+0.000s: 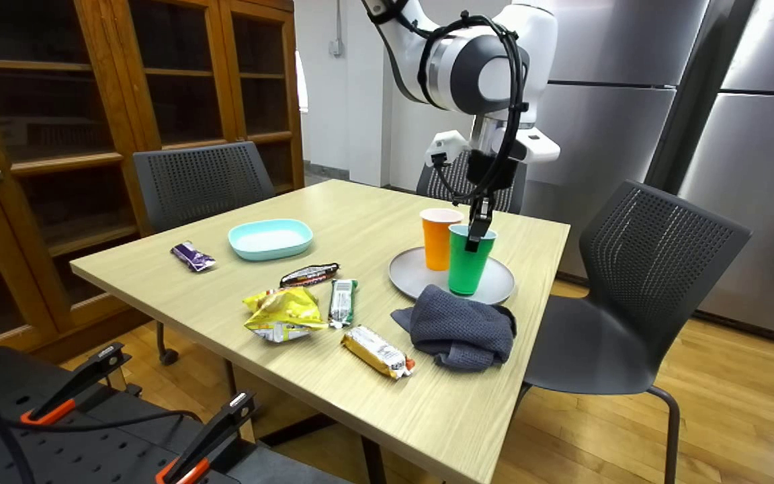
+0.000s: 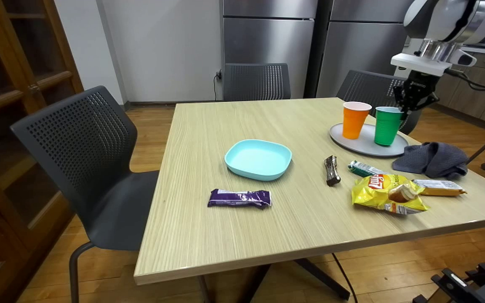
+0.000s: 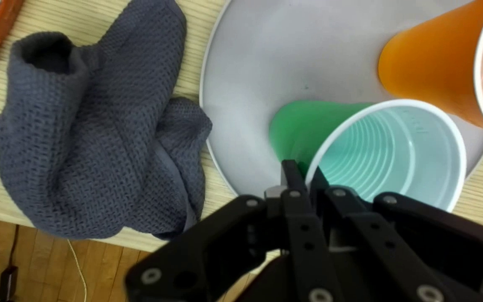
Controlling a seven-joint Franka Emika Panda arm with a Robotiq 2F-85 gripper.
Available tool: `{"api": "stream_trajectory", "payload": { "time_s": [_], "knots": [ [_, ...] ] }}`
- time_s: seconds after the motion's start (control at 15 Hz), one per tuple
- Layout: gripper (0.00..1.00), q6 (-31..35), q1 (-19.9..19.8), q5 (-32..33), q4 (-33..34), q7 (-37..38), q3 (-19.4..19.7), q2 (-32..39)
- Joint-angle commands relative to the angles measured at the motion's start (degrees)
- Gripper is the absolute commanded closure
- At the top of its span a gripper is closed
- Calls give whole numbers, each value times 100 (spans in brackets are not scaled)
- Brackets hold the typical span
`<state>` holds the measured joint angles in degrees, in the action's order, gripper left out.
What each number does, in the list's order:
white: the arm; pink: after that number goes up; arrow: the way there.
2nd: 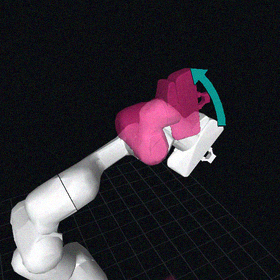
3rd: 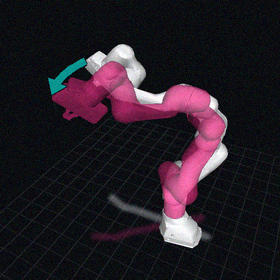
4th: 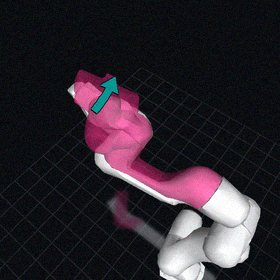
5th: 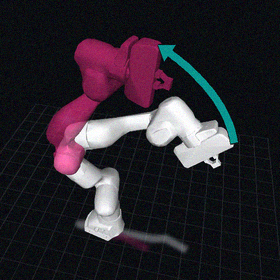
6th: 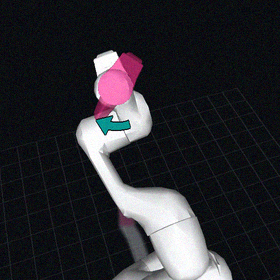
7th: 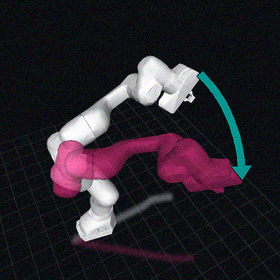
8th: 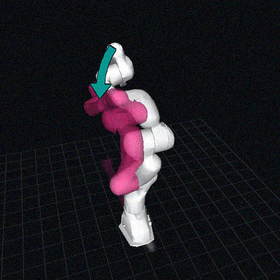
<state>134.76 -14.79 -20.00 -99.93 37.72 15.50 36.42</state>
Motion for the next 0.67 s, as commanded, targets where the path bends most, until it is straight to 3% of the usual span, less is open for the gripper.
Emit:
{"api": "stream_trajectory", "payload": {
  "time_s": [0.0,0.47,0.6],
  "knots": [
    [62,4,34,42,-56,65,-35,-68],
    [9,10,182,205,-202,-79,-10,-362],
    [0,-26,263,370,-270,-103,34,-518]
  ]
}}
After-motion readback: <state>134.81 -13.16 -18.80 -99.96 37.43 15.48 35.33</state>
